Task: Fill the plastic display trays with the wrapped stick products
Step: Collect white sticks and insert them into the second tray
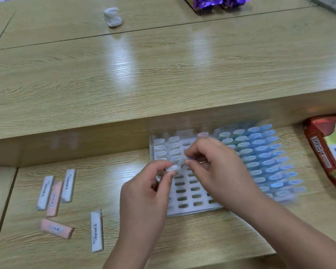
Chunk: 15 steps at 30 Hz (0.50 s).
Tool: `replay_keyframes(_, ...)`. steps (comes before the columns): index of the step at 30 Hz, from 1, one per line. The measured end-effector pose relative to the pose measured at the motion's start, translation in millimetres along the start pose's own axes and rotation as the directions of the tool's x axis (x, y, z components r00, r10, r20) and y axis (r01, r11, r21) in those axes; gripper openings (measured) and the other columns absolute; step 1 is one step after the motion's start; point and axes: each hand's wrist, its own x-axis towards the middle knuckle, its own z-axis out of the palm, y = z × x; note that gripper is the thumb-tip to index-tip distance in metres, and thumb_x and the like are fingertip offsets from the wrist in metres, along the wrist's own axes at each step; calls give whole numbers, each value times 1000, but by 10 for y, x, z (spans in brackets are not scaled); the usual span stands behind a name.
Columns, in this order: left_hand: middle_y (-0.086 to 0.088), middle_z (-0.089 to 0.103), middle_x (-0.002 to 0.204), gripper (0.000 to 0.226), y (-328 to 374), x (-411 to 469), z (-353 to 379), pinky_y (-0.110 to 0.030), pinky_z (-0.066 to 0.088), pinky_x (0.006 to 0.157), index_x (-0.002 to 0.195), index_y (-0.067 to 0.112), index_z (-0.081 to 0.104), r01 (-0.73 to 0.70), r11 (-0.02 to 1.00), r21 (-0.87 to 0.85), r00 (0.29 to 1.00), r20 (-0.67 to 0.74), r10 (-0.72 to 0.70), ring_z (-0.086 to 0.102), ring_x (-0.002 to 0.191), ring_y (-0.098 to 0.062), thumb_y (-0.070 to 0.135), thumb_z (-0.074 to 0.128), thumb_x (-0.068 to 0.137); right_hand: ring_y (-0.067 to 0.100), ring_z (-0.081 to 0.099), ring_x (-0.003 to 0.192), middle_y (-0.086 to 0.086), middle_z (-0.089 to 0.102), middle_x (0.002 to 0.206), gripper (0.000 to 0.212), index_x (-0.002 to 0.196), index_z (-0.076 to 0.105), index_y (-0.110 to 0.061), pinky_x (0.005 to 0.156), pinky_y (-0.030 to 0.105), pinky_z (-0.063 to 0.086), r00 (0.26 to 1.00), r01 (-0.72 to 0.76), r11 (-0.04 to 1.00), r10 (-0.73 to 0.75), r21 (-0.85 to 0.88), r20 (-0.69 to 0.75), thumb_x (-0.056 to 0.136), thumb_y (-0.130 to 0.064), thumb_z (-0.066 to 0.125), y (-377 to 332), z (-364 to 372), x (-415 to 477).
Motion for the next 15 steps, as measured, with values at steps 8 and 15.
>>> replay_keyframes(8, 19, 46, 61, 16, 33, -8, -21, -28, 42, 44, 97, 39, 65, -196, 925, 325, 980, 50, 190, 48, 62, -6, 30, 73, 86, 18, 62, 72, -7, 61, 86, 8, 91, 67, -19, 58, 35, 51, 994, 109, 981, -106, -160, 24, 86, -18, 74, -48, 58, -30)
replay_keyframes(15, 14, 57, 59, 23, 146, 66, -4, -19, 15, 40, 71, 26, 68, -328, 736, 592, 945, 212, 251, 49, 62, -15, 15, 88, 65, 18, 71, 78, -7, 73, 93, 20, 101, 75, -19, 56, 34, 56, 983, 179, 948, -180, -265, 17, 82, -12, 78, -63, 36, -64)
